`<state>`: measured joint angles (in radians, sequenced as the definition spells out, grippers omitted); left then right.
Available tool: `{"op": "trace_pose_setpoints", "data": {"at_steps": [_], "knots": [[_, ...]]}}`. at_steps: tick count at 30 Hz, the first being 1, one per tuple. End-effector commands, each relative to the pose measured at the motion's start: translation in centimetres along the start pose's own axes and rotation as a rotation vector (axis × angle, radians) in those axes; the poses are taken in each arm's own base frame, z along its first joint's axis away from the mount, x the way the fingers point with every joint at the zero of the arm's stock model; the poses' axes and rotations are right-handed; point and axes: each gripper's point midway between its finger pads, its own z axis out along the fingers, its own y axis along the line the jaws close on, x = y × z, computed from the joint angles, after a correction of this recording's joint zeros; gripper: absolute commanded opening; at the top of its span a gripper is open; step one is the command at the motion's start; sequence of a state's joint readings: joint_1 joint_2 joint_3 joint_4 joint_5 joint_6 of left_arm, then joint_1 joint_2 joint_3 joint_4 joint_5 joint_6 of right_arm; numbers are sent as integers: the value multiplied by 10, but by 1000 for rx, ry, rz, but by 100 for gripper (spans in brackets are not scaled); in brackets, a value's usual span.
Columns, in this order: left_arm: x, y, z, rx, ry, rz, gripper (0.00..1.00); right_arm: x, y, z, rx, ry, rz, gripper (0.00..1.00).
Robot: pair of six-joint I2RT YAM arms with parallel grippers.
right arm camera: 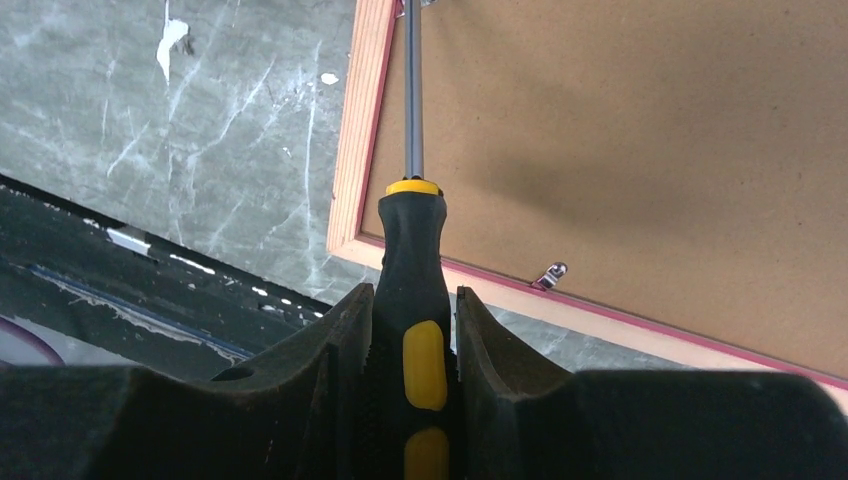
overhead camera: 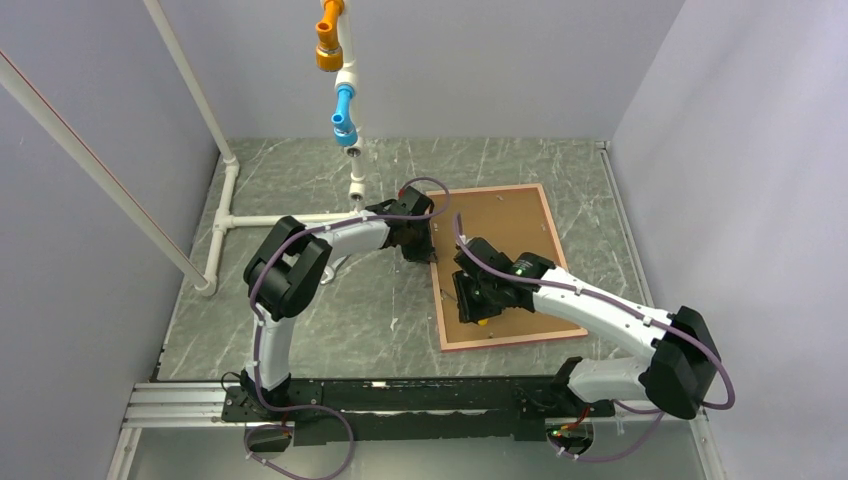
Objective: Take the photo out of the frame
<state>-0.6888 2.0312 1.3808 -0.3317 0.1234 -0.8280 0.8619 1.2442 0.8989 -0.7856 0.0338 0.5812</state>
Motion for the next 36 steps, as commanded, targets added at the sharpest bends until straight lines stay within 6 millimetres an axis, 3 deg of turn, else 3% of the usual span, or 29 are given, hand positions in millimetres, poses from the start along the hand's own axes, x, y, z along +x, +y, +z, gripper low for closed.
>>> {"op": "trace_pose_setpoints", "data": {"at_steps": [1, 11, 26, 28, 32, 36], "knots": [[6, 13, 13, -10, 5, 40, 0, 0, 17, -3, -76, 9, -54, 0], [4, 13, 10, -17, -2, 54, 0, 32, 9, -7, -18, 105, -134, 0], [5, 10, 9, 1, 7, 75, 0, 35, -14, -14, 121, 124, -132, 0], [2, 3, 6, 39, 1, 109, 6, 30, -13, -23, 108, 88, -127, 0], [-8, -14, -10, 126, -56, 180, 43, 16, -8, -41, 83, 12, -103, 0], [-23, -30, -37, 189, -116, 250, 59, 8, -10, -45, 70, -32, -53, 0]]}}
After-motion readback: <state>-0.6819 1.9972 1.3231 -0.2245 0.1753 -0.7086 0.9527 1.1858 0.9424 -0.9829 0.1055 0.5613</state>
